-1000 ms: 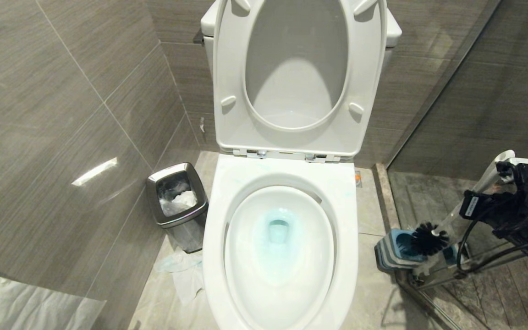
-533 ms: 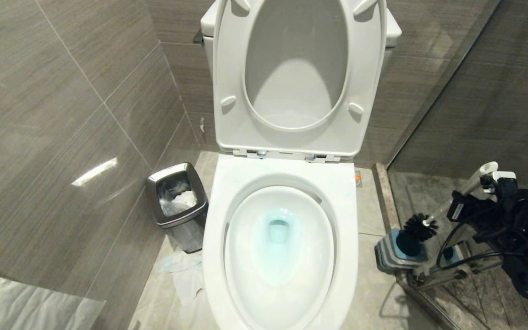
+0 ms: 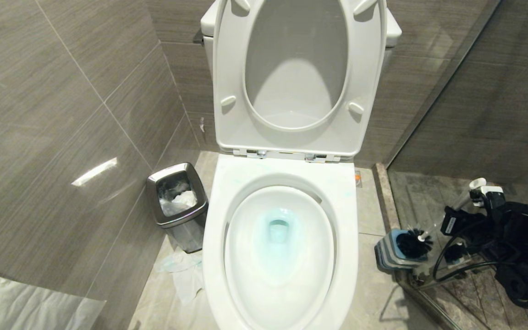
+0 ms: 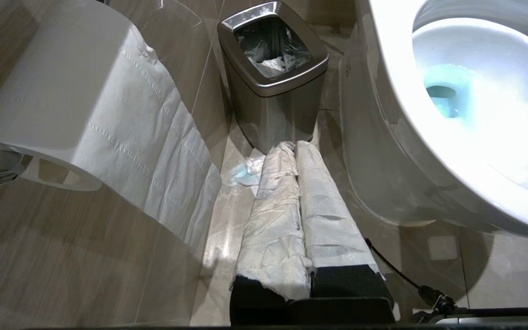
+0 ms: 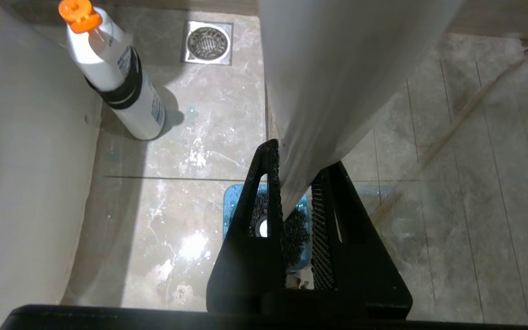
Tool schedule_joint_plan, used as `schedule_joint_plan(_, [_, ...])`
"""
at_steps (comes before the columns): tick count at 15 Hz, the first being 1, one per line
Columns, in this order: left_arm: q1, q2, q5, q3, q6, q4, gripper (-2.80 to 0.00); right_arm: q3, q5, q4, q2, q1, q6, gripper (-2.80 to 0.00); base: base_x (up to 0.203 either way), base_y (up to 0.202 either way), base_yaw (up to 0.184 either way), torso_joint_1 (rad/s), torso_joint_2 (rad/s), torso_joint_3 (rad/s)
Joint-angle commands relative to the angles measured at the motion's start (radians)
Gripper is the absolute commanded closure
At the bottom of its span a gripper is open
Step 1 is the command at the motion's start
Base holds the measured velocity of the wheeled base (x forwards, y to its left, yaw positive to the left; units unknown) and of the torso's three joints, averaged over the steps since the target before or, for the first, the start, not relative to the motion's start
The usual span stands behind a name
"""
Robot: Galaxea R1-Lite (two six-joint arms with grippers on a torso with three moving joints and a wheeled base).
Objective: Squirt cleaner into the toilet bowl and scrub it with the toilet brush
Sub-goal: Put the toilet brush back
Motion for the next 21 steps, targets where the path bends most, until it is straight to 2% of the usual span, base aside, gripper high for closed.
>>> schedule_joint_plan(1, [0.0,0.0,0.0,0.0,0.0,0.0,0.0,-0.002,0.0,-0.008,0.015,0.0,-0.001,0.0,0.0,0.0,0.0,0.0,0.0,0.0])
schedule_joint_plan(21, [0.0,0.0,0.0,-0.001,0.003,-0.001,0.0,-0.045,-0.004,-0.02,0.118,0.0,-0.002,0.0,0.0,0.0,0.0,0.0,0.0,0.0])
